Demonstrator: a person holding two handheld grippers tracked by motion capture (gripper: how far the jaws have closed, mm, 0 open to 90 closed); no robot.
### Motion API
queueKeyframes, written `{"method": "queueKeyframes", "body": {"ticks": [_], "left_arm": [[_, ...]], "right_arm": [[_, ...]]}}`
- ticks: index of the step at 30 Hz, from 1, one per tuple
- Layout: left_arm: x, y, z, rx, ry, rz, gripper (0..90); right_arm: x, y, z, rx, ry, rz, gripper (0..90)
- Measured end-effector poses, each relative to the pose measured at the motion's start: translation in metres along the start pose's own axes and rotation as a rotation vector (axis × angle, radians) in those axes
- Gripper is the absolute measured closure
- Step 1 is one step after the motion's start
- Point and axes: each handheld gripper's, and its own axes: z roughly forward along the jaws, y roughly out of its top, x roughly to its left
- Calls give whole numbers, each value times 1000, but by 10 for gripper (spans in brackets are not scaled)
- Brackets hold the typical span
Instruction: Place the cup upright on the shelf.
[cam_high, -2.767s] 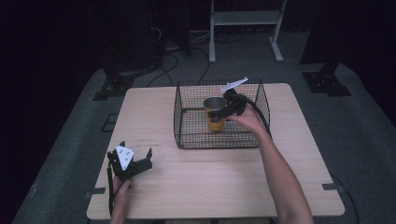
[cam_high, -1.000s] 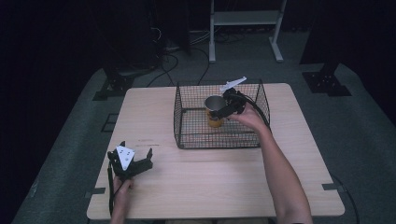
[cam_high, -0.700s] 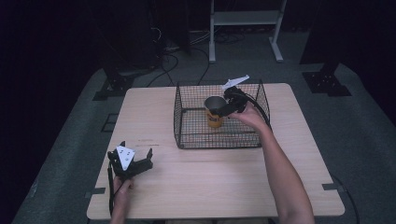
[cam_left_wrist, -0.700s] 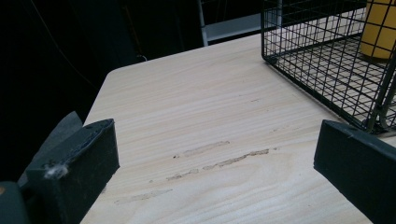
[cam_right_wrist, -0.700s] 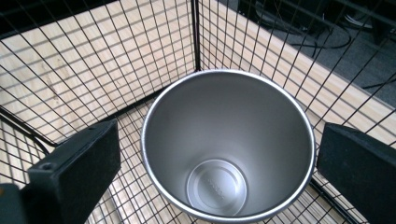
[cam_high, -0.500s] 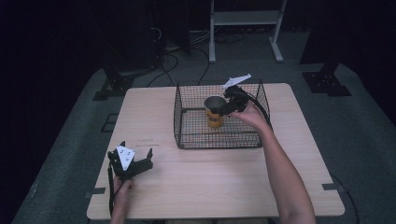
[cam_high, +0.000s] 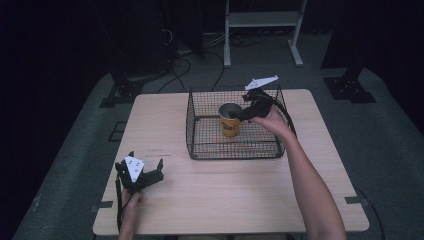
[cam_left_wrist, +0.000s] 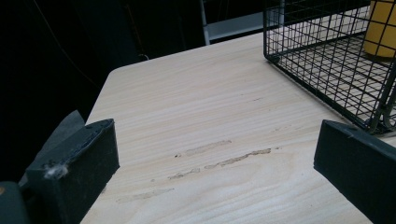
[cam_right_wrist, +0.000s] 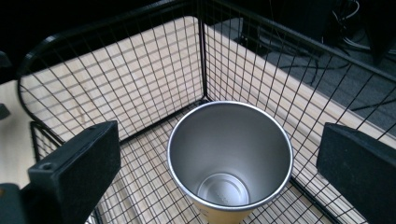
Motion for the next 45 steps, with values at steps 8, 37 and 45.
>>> {"method": "queueKeyframes", "body": {"ticks": [8,37,45], "left_arm": [[-1,0,0,1,-1,9,0],[0,0,-1,-2,-6,6,0],[0,0,-1,-2,-7,9,0]], "right_arm": [[4,-2,-13,-32,15,22,0],[25,-11,-25,4,29,26,0],[31,-20,-33,1,25,9,0]]}}
